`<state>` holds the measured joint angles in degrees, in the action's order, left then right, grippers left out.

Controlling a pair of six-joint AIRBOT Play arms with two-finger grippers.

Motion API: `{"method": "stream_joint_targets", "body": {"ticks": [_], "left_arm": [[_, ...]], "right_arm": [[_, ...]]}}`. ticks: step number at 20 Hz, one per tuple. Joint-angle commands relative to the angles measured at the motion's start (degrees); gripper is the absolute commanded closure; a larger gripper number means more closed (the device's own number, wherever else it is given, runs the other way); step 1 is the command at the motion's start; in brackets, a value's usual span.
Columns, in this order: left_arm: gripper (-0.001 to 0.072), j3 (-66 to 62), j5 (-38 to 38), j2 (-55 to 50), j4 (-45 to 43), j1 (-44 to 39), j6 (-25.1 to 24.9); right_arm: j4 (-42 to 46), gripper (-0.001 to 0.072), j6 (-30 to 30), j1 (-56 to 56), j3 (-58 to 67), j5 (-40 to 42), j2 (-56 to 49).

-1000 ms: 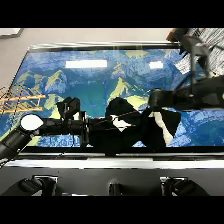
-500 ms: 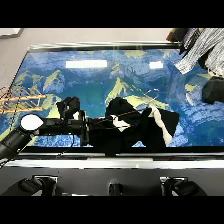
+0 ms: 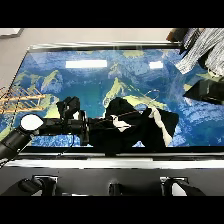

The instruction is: Fold the clothes and pants, and hang the long-sleeved shirts on hangers.

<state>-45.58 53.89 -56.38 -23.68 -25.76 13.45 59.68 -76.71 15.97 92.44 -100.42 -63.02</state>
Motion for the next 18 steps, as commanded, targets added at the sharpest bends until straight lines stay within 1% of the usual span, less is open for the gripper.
{"method": "stream_joint_targets", "body": {"ticks": [1, 3, 6, 9, 11, 14, 15, 17, 18], "left_arm": [[0.0679, 0.0, 0.0, 0.0, 0.0, 0.0, 0.0], [0.0679, 0.0, 0.0, 0.0, 0.0, 0.0, 0.0], [0.0679, 0.0, 0.0, 0.0, 0.0, 0.0, 0.0], [0.0679, 0.0, 0.0, 0.0, 0.0, 0.0, 0.0], [0.0679, 0.0, 0.0, 0.0, 0.0, 0.0, 0.0], [0.0679, 0.0, 0.0, 0.0, 0.0, 0.0, 0.2], [0.0679, 0.0, 0.0, 0.0, 0.0, 0.0, 0.2], [0.0679, 0.0, 0.0, 0.0, 0.0, 0.0, 0.2], [0.0679, 0.0, 0.0, 0.0, 0.0, 0.0, 0.2]], "right_arm": [[-2.6, 0.0161, 16.6, -4.5, 0.0, -2.1, -3.9], [0.7, 0.0158, 18.1, -9.9, 0.0, -1.7, -6.8], [-0.3, 0.0154, 20.2, -13.5, 0.0, -1.4, -9.8], [-1.1, 0.0154, 20.5, -13.3, 0.0, -1.5, -9.6], [-1.7, 0.0146, 22.0, -12.9, -0.2, -1.6, -9.1], [-3.3, 0.0146, 23.0, -6.4, -2.8, -1.4, -8.5], [-6.3, 0.0146, 23.1, -3.3, -3.5, -1.1, -8.5], [-16.0, 0.0146, 25.6, 0.7, -3.9, -1.6, -8.5], [-17.2, 0.0146, 27.3, 0.8, -3.9, -1.7, -8.4]]}}
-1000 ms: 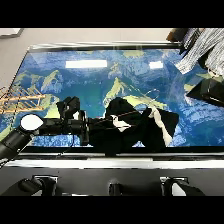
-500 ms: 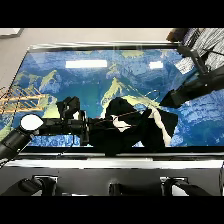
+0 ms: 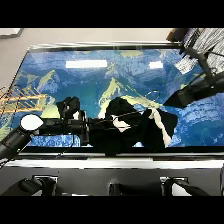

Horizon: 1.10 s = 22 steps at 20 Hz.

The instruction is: Fold the clothes and pants, and hang the long-sleeved shirts on hangers.

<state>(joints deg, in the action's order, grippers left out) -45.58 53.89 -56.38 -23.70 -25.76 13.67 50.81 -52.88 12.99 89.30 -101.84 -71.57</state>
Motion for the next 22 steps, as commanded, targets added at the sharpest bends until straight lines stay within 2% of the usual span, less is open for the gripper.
{"method": "stream_joint_targets", "body": {"ticks": [1, 8, 14, 19, 22], "left_arm": [[0.0679, 0.0, 0.0, 0.0, 0.0, 0.0, 0.0], [0.0679, 0.0, 0.0, 0.0, 0.0, 0.0, 0.0], [0.0679, 0.0, 0.0, 0.0, 0.0, 0.0, 0.0], [0.0679, 0.0, 0.0, 0.0, 0.0, 0.0, 0.0], [0.0679, 0.0, 0.0, 0.0, 0.0, 0.0, 0.0]], "right_arm": [[-8.1, 0.0148, 4.6, 3.0, -0.8, -0.8, 0.2], [-5.7, 0.0155, 4.2, -3.7, -8.7, -2.6, 0.3], [-3.6, 0.0155, 9.4, -5.9, -13.0, -0.8, 0.2], [-3.6, 0.0156, 16.4, -5.9, -13.0, 1.3, 0.3], [-2.5, 0.0186, 18.9, -5.9, -13.0, 0.8, 0.2]]}}
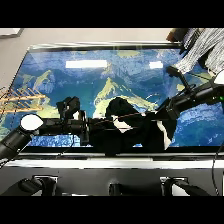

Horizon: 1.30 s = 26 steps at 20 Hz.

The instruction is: Fold the clothes and pants, and hang the long-sleeved shirts on hangers.

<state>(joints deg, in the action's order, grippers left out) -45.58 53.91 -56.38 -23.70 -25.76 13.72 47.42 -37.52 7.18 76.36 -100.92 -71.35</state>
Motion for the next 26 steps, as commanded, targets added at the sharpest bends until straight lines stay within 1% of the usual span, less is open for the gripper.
{"method": "stream_joint_targets", "body": {"ticks": [1, 2, 5, 8, 9, 11, 12, 13, 15, 17, 18, 19, 21, 22, 23, 24, 25, 26], "left_arm": [[0.0679, 0.0, 0.0, 0.0, 0.0, 0.0, 0.0], [0.0679, 0.0, 0.0, 0.0, 0.0, 0.0, 0.0], [0.0679, 0.0, 0.0, 0.0, 0.0, 0.0, 0.0], [0.0679, 0.0, 0.0, 0.0, 0.0, 0.0, 0.0], [0.0679, 0.0, 0.0, 0.0, 0.0, 0.0, 0.0], [0.0679, 0.0, 0.0, 0.0, 0.0, 0.0, 0.0], [0.0679, 0.0, 0.0, 0.0, 0.0, 0.0, 0.0], [0.0679, 0.0, 0.0, 0.0, 0.0, 0.0, 0.0], [0.0678, 0.0, 0.0, 0.0, 0.0, 0.0, 0.0], [0.0674, 0.0, 0.0, 0.0, 0.0, 0.0, 0.0], [0.0643, 0.0, 0.0, 0.0, 0.0, 0.0, 0.0], [0.0559, 0.0, -0.1, 0.0, 0.0, 0.0, 0.0], [0.0489, 0.0, -1.3, 0.0, -0.5, 0.1, 2.5], [0.0398, 0.0, -2.7, 0.0, -0.7, 0.1, 4.7], [0.0266, 0.0, -4.8, 0.0, -0.9, 0.4, 8.8], [0.0153, 0.0, -6.9, 0.0, -1.0, 1.2, 13.8], [0.0113, 0.0, -8.5, 0.1, -1.0, 2.6, 18.9], [0.0113, 0.0, -9.3, 0.2, -1.0, 4.5, 23.2]], "right_arm": [[1.5, 0.0187, 4.7, -0.1, -0.1, -0.1, 0.0], [2.0, 0.0225, 5.8, -0.1, -0.1, -0.1, -0.1], [2.2, 0.0227, 8.3, -0.1, -0.3, 0.7, -0.4], [2.2, 0.0313, 10.4, -0.3, -1.7, 0.8, -0.4], [2.1, 0.0375, 11.5, -0.7, -2.4, 0.8, -0.4], [2.2, 0.0555, 13.7, -2.4, -3.0, 0.7, -0.4], [2.2, 0.0628, 14.8, -3.5, -3.0, 0.6, -0.3], [2.2, 0.0652, 14.9, -4.3, -3.0, 0.9, -0.3], [2.3, 0.0653, 14.8, -4.9, -3.0, 1.4, -0.1], [4.2, 0.0655, 14.4, -4.9, -2.9, 1.9, 1.1], [5.1, 0.0655, 14.4, -4.9, -2.9, 2.0, 1.9], [6.5, 0.0656, 14.4, -4.9, -2.9, 2.0, 2.8], [8.9, 0.0657, 13.5, -4.9, -2.9, 2.1, 4.8], [10.1, 0.0658, 12.7, -4.9, -2.9, 2.3, 5.9], [11.4, 0.0658, 11.9, -4.9, -2.9, 2.6, 7.0], [12.4, 0.0658, 10.4, -4.9, -2.9, 3.2, 7.9], [13.4, 0.0658, 8.3, -4.9, -2.9, 4.4, 8.8], [14.1, 0.0658, 6.3, -4.9, -2.9, 5.8, 9.6]]}}
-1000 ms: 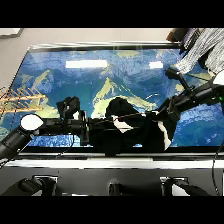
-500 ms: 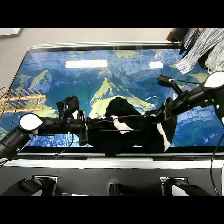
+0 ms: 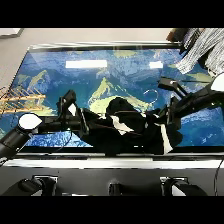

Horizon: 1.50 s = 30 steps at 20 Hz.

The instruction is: Fold the clothes and pants, and hang the long-sleeved shirts on hangers.

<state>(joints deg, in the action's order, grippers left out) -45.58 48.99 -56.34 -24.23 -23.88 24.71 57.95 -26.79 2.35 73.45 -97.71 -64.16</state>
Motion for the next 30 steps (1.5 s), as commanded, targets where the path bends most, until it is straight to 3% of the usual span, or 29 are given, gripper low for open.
{"method": "stream_joint_targets", "body": {"ticks": [1, 4, 5, 8, 11, 14, 16, 19, 21, 23, 30], "left_arm": [[0.0113, 0.0, -4.5, 0.3, -0.5, 5.1, 17.7], [0.0112, 0.0, -2.4, 0.3, -3.7, 12.7, 36.6], [0.0112, 0.0, -0.1, 0.3, -5.0, 14.1, 38.6], [0.0098, 0.0, 1.0, 0.3, -5.6, 11.3, 38.8], [0.0098, 0.0, -5.6, -1.3, -6.6, 1.9, 41.3], [0.0099, -0.2, -15.8, -4.9, -20.0, -12.4, 42.3], [0.0100, -1.0, -22.6, -7.5, -33.9, -21.1, 52.9], [0.0101, -4.6, -23.8, -13.5, -52.3, -28.8, 70.4], [0.0101, -7.8, -23.9, -17.5, -60.3, -31.2, 76.6], [0.0101, -11.1, -23.8, -21.4, -64.8, -31.9, 78.4], [0.0116, -17.9, -26.8, -30.3, -66.0, -31.5, 78.4]], "right_arm": [[4.2, 0.0658, -6.4, 0.0, 0.0, 4.3, 3.1], [4.3, 0.0657, -12.3, 0.0, 0.0, 9.3, 4.3], [4.3, 0.0657, -14.1, 0.0, 0.0, 10.0, 4.3], [4.3, 0.0657, -19.0, 0.0, 0.0, 10.2, 4.3], [4.3, 0.0657, -22.9, 0.0, 0.0, 10.5, 4.3], [4.2, 0.0657, -28.1, 0.0, 0.0, 11.2, 4.3], [4.2, 0.0656, -30.1, 0.0, 0.0, 11.2, 4.3], [4.0, 0.0656, -30.9, 0.0, 0.0, 11.1, 4.3], [3.8, 0.0656, -30.9, 0.0, 0.0, 11.1, 4.3], [3.8, 0.0656, -30.9, 0.0, 0.0, 11.1, 4.3], [3.8, 0.0656, -30.9, 0.0, 0.0, 11.0, 4.3]]}}
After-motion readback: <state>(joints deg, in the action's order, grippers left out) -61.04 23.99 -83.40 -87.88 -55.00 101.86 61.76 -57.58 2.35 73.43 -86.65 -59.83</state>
